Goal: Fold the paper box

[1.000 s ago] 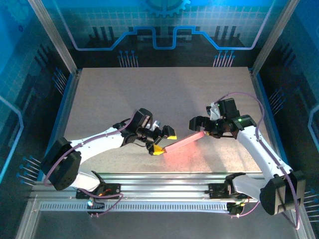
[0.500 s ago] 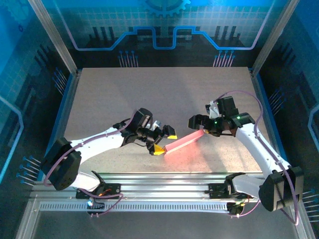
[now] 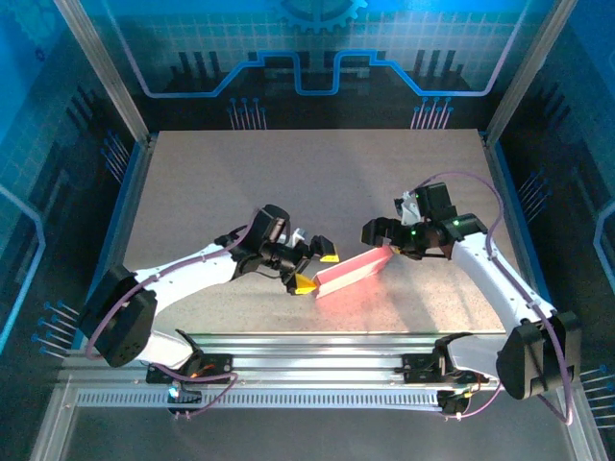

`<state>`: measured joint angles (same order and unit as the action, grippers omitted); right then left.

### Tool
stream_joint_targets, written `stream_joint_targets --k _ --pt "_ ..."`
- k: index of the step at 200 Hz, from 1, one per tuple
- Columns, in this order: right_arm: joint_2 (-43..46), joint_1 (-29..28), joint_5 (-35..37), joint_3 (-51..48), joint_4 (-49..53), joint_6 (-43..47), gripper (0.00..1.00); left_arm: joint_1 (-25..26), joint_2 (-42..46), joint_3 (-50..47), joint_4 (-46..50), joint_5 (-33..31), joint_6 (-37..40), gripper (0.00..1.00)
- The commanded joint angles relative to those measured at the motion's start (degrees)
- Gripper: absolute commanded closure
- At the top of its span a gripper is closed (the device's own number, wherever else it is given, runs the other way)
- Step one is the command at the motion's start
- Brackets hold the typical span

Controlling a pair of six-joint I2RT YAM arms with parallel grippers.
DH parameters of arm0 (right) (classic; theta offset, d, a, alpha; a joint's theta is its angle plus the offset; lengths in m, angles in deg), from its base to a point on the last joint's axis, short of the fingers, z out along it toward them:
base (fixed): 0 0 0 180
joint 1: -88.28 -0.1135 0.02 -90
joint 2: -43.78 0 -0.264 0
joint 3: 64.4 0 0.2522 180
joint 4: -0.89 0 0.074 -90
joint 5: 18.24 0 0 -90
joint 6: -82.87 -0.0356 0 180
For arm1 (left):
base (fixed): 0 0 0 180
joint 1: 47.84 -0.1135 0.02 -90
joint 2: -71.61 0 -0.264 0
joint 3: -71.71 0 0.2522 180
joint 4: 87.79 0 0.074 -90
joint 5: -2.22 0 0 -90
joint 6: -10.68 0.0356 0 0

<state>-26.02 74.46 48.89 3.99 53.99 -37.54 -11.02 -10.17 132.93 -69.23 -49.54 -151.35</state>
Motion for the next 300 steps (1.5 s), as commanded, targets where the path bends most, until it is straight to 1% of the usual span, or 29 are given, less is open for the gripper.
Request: stream_joint_targets --k 1,35,58,118,196,232,300 --pt "-0.93 -1.50 -4.37 1.09 1.19 -0.31 0.00 -0.43 -0.47 0.96 -5.09 2.18 1.39 0.01" --pt "-1.43 -1.83 -4.01 0.95 0.75 -0.45 0.00 -0.95 -0.58 0.10 -4.73 2.00 2.04 0.01" --pt "-1.86 -2.40 -3.77 0.94 0.57 -0.43 0.00 -1.08 -0.21 0.13 -2.53 1.32 3.55 0.01" --pt "-1.74 -2.74 -2.97 1.18 0.40 -0.48 0.00 -1.30 0.46 -0.04 -0.35 0.54 4.87 0.01" --pt "-1.26 -2.61 0.90 1.99 1.89 0.70 0.00 -1.63 1.44 1.40 5.82 -1.39 8.63 0.01" --pt "-1.43 -2.46 2.34 2.73 2.64 1.56 0.00 -2.06 2.39 1.57 7.13 -1.58 9.40 0.01" --pt "0.14 -1.73 1.92 3.08 2.88 4.14 0.00 -2.52 4.33 3.47 11.08 -2.37 11.92 0.01"
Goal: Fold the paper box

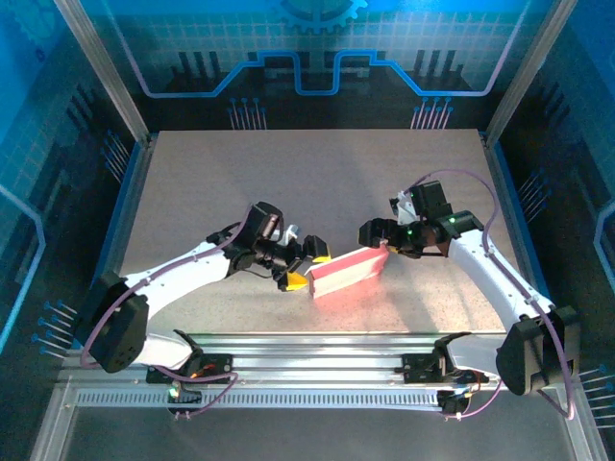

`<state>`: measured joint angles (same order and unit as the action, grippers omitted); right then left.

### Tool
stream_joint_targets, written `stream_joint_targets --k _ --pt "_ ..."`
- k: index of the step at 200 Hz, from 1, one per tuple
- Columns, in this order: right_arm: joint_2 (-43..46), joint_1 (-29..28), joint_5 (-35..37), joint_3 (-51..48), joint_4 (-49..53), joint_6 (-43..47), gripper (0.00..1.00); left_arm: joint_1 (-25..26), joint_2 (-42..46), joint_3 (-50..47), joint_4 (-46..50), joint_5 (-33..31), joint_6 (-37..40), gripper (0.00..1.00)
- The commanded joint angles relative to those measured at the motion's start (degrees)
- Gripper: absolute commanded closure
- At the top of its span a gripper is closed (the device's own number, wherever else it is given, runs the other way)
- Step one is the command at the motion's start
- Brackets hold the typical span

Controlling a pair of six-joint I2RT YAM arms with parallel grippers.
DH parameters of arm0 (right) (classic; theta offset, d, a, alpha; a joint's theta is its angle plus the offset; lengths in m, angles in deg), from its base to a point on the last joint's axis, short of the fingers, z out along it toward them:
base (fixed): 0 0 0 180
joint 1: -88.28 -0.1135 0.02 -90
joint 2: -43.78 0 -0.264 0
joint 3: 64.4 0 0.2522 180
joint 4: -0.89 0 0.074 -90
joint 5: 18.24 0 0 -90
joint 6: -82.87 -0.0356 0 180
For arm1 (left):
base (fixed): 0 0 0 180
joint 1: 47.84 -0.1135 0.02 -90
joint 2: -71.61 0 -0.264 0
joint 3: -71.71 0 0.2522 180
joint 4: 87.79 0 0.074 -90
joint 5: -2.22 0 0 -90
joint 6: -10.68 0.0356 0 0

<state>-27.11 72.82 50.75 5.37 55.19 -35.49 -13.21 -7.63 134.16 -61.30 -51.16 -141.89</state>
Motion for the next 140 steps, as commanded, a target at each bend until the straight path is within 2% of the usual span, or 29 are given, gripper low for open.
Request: stream_joint_targets --k 1,34,57,70,93,119,140 --pt "1.30 -0.09 0.04 1.72 1.66 2.17 0.00 -0.34 1.80 2.27 3.20 -0.76 2.50 0.01" --pt "2.41 0.17 0.57 2.03 3.17 4.62 0.00 -0.35 2.57 2.63 4.94 -1.25 3.34 0.01" --pt "4.42 0.47 2.86 2.65 5.20 7.55 0.03 -0.35 4.18 4.09 9.92 -3.35 5.91 0.01" --pt "6.02 0.76 3.54 2.65 5.99 9.30 0.09 -0.20 5.47 5.53 13.94 -5.30 8.68 0.01" --pt "8.09 1.64 4.77 3.28 8.03 12.09 0.24 0.32 6.75 9.41 22.69 -9.02 14.72 0.08" --pt "8.41 3.03 5.48 4.40 10.57 14.72 0.42 1.04 7.02 12.67 29.05 -12.57 19.37 0.23" --pt "7.59 3.72 5.91 4.96 12.14 17.04 0.50 2.59 5.76 15.06 32.42 -14.40 22.33 0.31"
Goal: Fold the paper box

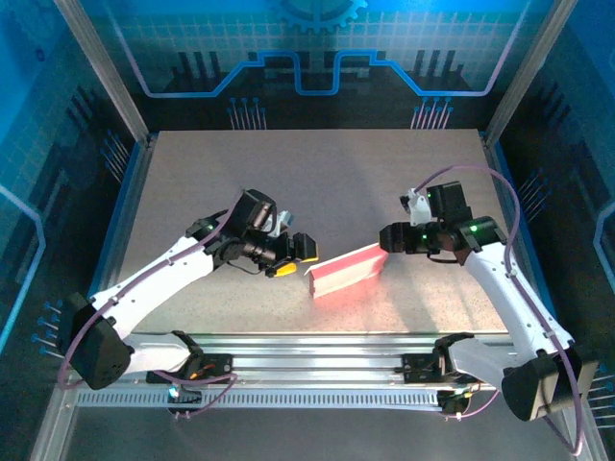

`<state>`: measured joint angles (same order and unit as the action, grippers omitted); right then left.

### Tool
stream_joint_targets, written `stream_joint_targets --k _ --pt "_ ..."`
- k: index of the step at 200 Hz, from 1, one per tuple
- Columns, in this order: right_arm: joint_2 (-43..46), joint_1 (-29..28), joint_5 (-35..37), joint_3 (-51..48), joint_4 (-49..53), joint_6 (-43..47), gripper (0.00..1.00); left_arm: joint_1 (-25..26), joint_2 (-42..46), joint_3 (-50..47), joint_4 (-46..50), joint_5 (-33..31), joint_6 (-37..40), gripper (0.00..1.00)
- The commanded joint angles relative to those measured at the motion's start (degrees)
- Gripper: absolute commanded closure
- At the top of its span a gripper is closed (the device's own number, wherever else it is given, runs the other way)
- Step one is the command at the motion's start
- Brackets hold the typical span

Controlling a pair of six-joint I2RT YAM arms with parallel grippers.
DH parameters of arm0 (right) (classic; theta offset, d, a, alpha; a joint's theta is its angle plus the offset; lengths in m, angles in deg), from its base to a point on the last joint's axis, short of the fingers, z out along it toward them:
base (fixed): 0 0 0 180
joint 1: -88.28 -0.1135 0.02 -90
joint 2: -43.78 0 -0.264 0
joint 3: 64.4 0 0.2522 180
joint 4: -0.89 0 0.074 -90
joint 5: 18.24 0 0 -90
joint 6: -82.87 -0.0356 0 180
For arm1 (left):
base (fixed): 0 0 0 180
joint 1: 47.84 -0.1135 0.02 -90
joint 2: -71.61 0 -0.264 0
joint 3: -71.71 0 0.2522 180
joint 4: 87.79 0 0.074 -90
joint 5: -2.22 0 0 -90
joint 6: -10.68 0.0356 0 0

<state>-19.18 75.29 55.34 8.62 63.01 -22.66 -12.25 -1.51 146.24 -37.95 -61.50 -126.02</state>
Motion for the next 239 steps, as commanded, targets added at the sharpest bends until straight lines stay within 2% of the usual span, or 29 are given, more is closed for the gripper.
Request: stream_joint_targets --k 1,15,42,88,181,239 --pt "-0.38 1.28 1.31 1.72 4.39 4.33 0.50 1.69 -0.44 3.14 9.31 -4.18 6.54 0.31" --pt "-1.13 1.31 1.44 2.08 4.56 5.40 0.56 2.65 -2.07 5.15 11.76 -6.33 8.27 0.36" --pt "-3.31 1.36 1.76 2.97 4.16 6.84 0.59 4.18 -4.50 8.13 14.93 -9.40 10.50 0.45" --pt "-7.11 1.23 1.40 4.45 3.79 8.83 0.58 5.58 -6.79 10.48 16.84 -11.91 12.65 0.49" --pt "-9.80 1.27 0.38 4.55 3.07 9.97 0.61 7.57 -11.66 14.89 19.51 -13.09 18.54 0.63" --pt "-11.28 1.23 1.03 4.63 2.80 10.44 0.64 7.81 -13.05 15.34 19.48 -12.95 19.53 0.66"
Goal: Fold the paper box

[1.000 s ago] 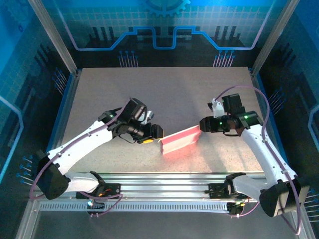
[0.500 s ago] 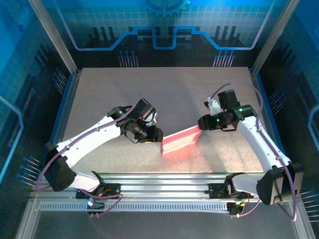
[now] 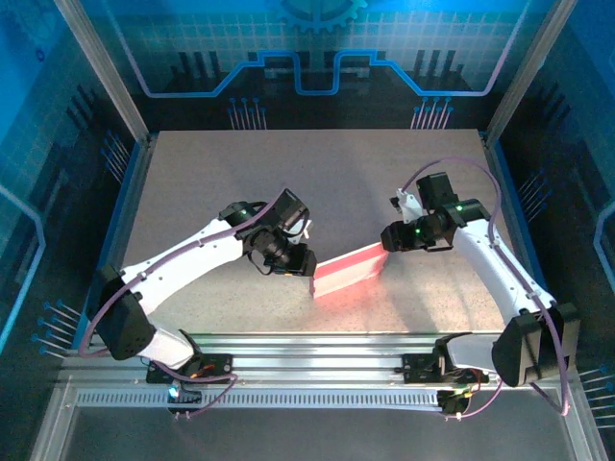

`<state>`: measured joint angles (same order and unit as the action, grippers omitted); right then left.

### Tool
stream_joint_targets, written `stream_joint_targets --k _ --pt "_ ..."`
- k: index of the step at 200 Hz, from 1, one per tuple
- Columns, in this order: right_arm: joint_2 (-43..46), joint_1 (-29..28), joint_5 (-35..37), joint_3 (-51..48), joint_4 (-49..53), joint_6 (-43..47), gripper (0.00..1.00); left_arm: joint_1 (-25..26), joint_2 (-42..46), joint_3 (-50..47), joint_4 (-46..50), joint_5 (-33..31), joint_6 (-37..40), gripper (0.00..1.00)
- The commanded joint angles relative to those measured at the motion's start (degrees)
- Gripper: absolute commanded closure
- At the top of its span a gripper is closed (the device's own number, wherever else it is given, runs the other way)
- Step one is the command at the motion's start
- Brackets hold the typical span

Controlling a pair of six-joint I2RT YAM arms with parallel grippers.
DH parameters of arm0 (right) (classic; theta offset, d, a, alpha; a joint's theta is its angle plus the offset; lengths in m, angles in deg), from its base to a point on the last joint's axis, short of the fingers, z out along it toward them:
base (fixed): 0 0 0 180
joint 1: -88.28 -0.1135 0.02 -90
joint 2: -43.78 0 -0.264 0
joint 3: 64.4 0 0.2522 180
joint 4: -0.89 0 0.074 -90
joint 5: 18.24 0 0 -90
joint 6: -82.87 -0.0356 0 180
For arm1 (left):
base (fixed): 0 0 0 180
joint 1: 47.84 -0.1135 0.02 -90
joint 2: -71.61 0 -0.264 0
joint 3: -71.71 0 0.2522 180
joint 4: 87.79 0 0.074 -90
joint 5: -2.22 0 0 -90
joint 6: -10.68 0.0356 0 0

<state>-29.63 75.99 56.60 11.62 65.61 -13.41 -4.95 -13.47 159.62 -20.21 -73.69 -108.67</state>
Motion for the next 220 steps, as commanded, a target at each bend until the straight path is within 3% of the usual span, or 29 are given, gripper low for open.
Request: stream_joint_targets --k 1,78,153,220 --pt "-0.84 0.57 -0.23 1.64 0.20 1.19 0.64 0.47 -1.12 1.96 1.73 -0.78 2.18 0.66" --pt "-2.28 0.57 -1.01 1.98 -0.64 1.54 0.70 0.87 -3.14 3.38 2.56 -1.60 2.57 0.68" --pt "-2.97 0.52 -1.71 2.35 -0.49 1.84 0.84 0.79 -4.28 4.27 3.18 -2.22 2.79 0.73" --pt "-2.95 -0.45 -0.40 2.78 0.72 1.86 0.91 0.81 -4.91 4.39 3.47 -2.92 2.75 0.73"
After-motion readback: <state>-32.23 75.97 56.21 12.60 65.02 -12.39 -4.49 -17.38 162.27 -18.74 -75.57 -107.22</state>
